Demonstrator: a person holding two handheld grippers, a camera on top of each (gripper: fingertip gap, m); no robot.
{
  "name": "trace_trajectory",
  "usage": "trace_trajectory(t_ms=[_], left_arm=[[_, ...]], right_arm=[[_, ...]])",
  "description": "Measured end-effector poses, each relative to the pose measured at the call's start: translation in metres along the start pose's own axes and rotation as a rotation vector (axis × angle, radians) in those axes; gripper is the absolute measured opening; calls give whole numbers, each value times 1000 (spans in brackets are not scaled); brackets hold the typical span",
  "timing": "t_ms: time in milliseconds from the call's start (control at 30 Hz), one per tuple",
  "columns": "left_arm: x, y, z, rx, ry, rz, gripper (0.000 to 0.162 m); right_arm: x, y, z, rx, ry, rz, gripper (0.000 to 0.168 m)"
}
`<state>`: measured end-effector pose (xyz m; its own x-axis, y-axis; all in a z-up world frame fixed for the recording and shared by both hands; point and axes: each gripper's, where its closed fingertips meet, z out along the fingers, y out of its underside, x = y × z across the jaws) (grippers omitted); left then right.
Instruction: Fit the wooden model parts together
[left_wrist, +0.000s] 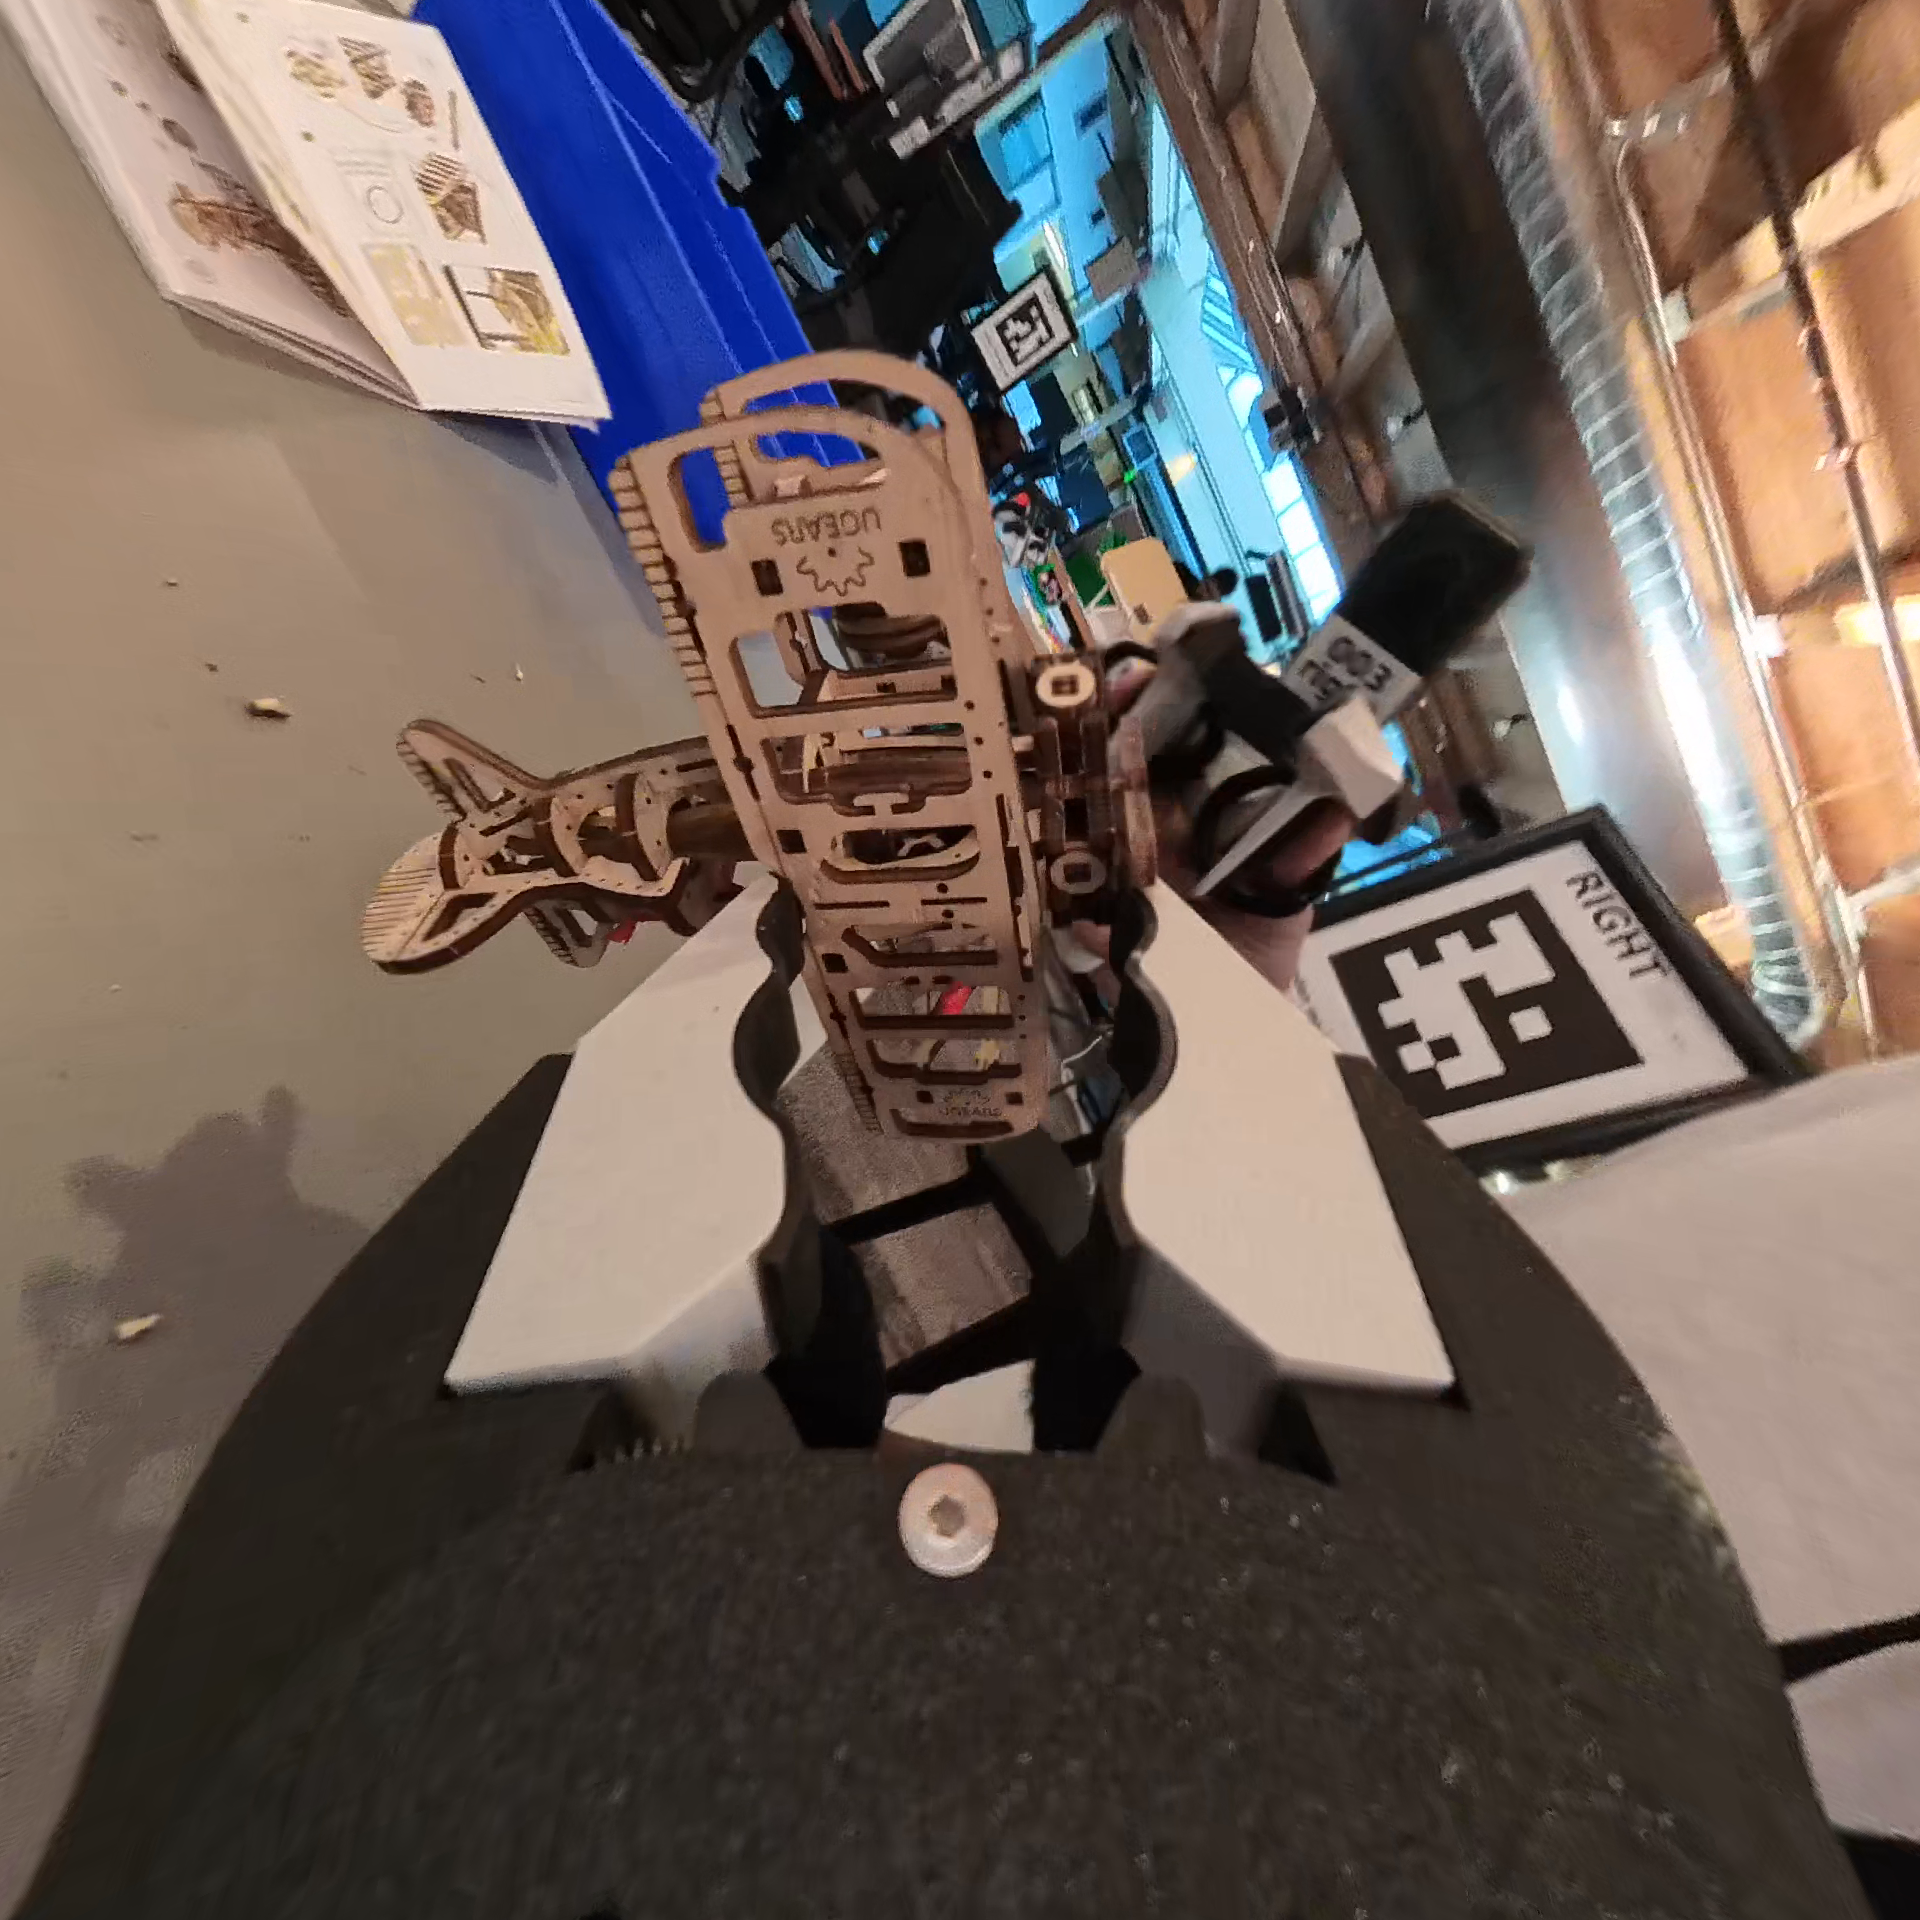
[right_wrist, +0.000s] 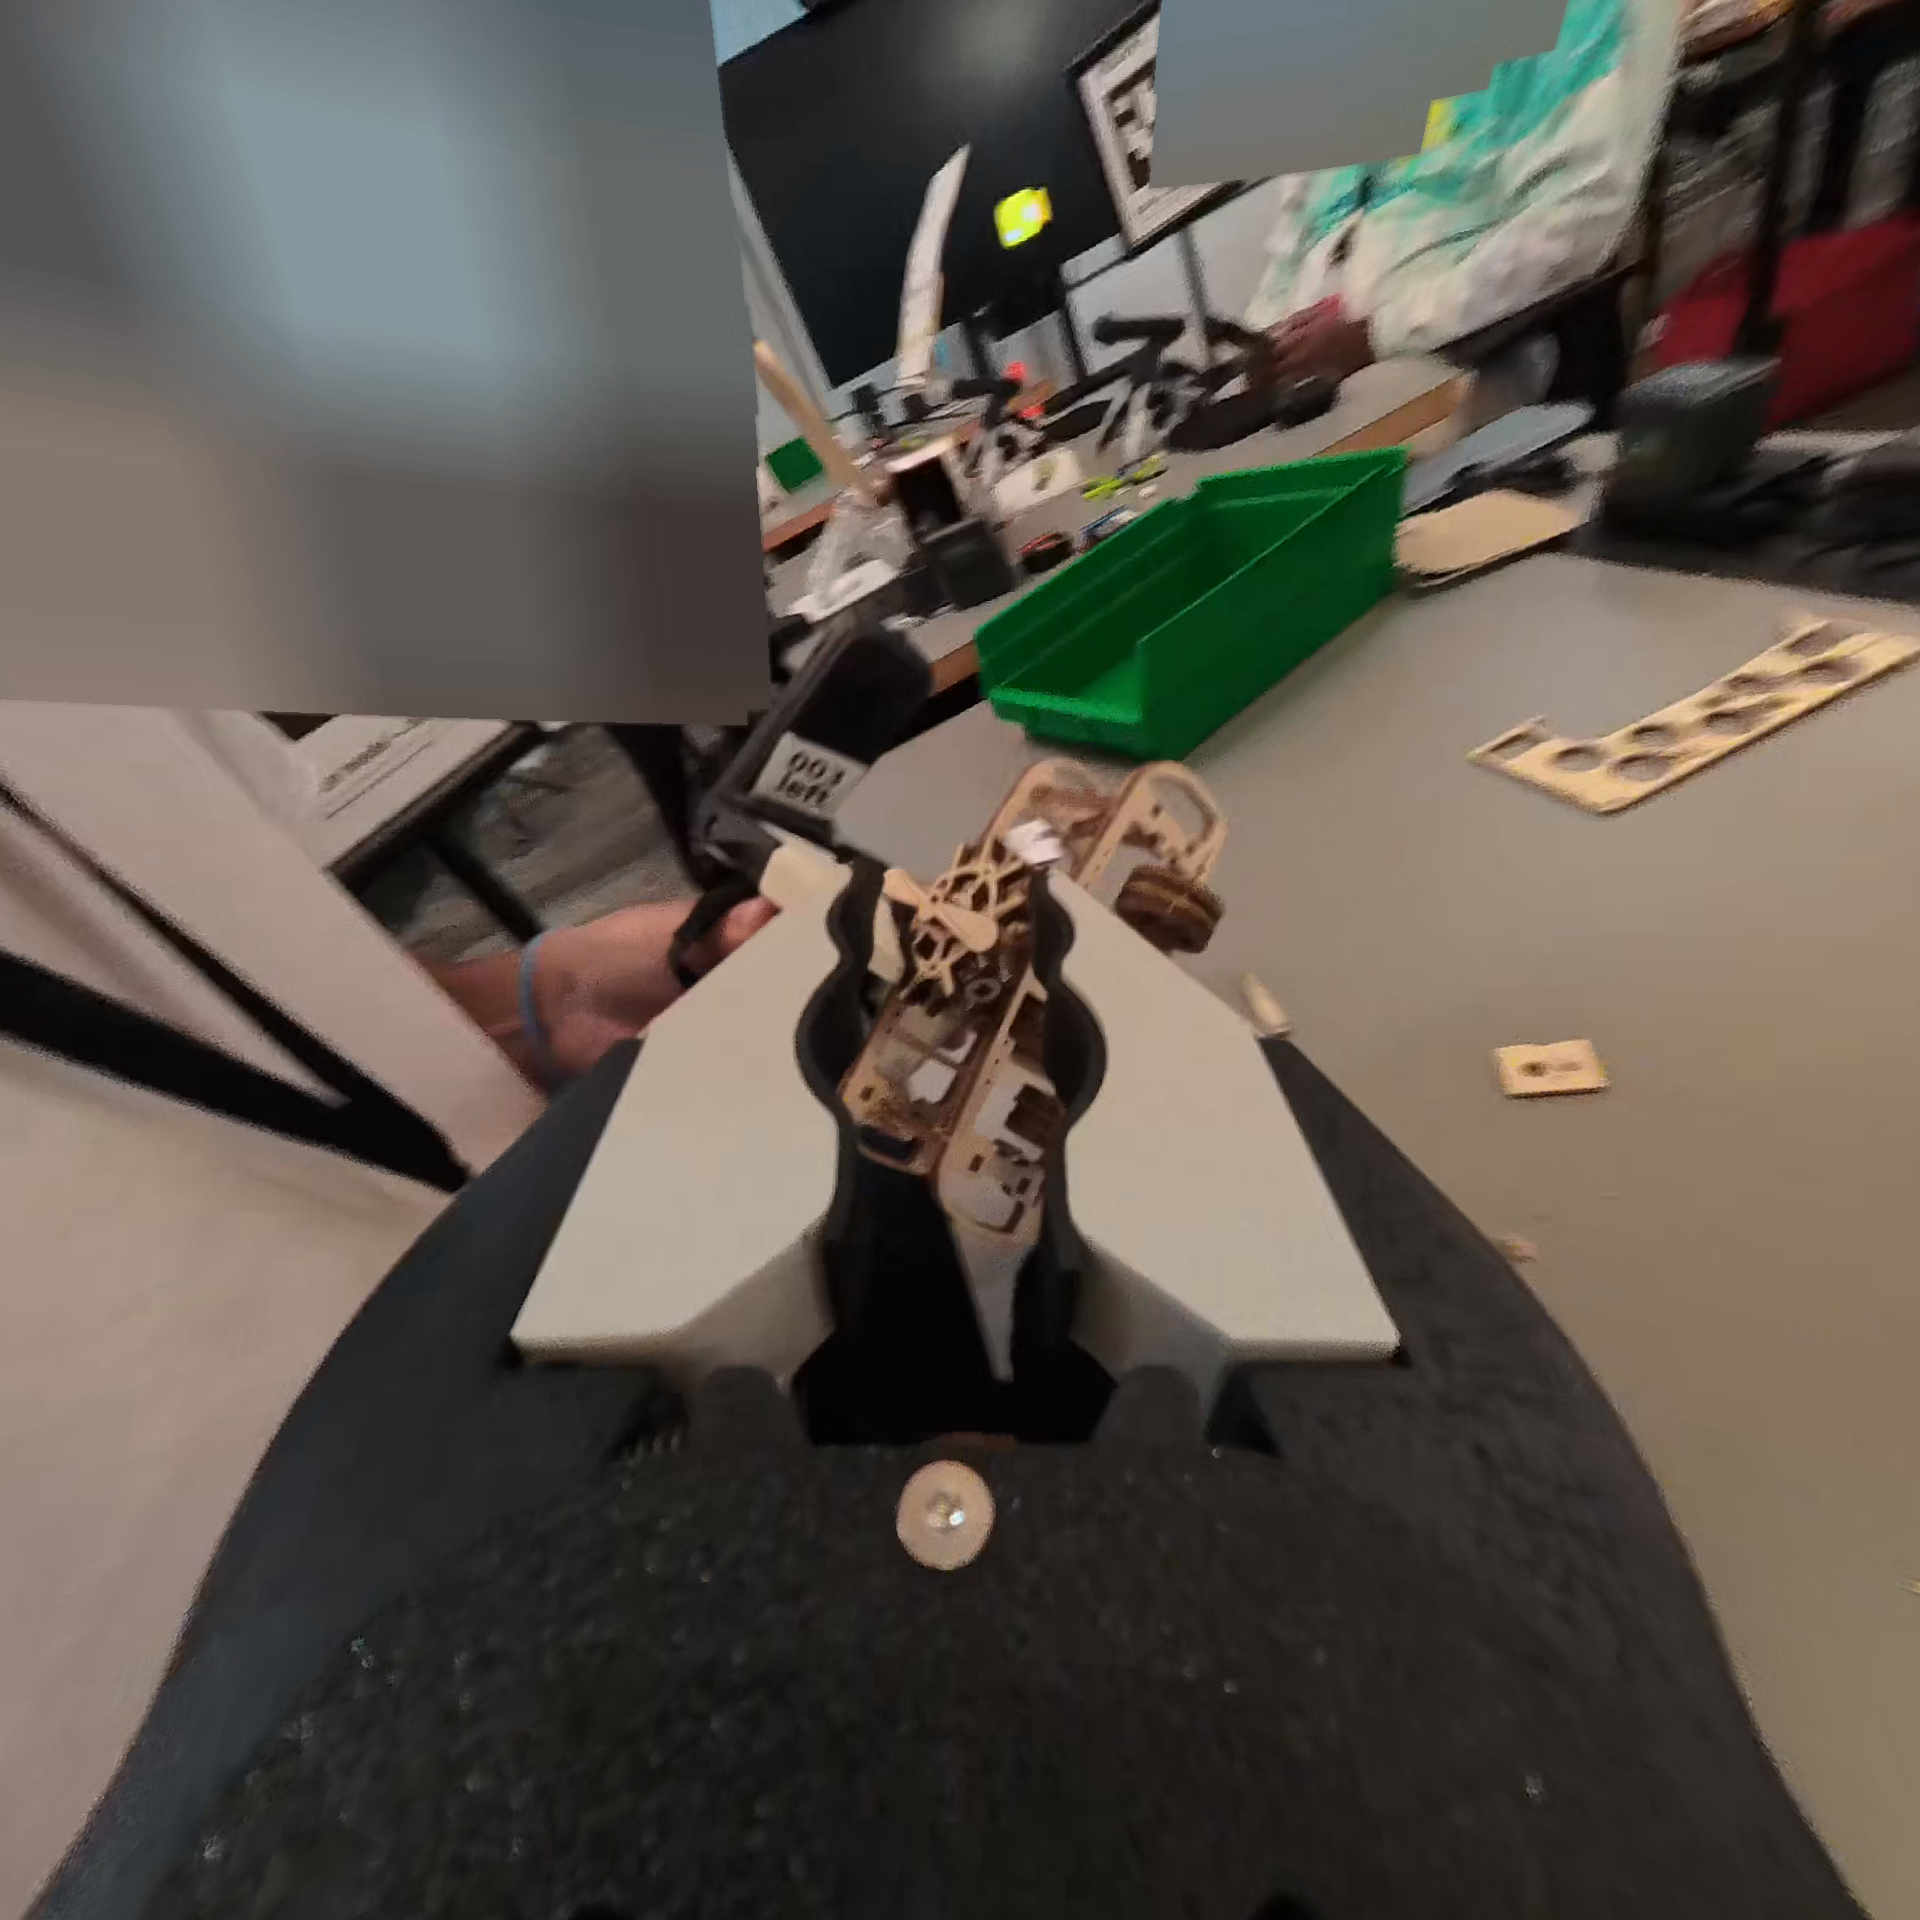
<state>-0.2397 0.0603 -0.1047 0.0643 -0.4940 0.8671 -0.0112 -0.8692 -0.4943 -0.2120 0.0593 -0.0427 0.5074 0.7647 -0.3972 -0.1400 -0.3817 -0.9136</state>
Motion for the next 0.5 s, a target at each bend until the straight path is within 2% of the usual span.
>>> trace_trajectory(t_ms=[33, 67, 100, 200, 333, 433, 500], left_arm=[[-3, -3, -1, 9, -12, -29, 57], [-7, -5, -1, 18, -29, -45, 57], [-9, -6, -1, 22, -50, -50, 57], [-9, -11, 0, 39, -77, -62, 57], [-4, -16, 0, 71, -86, -65, 57], [1, -16, 0, 72, -78, -61, 57], [7, -16, 2, 75, -60, -55, 57]], right_arm=[[3, -8, 0, 12, 64, -58, 22], [-1, -12, 4, 17, 115, -167, 5], [-5, -11, 11, -2, 172, -276, 0], [-3, 7, 35, -99, 302, -373, 0], [6, 1, 36, -56, 440, -445, 0], [-6, -12, 35, 14, 448, -488, 0], [2, 3, 42, -85, 461, -494, 0]])
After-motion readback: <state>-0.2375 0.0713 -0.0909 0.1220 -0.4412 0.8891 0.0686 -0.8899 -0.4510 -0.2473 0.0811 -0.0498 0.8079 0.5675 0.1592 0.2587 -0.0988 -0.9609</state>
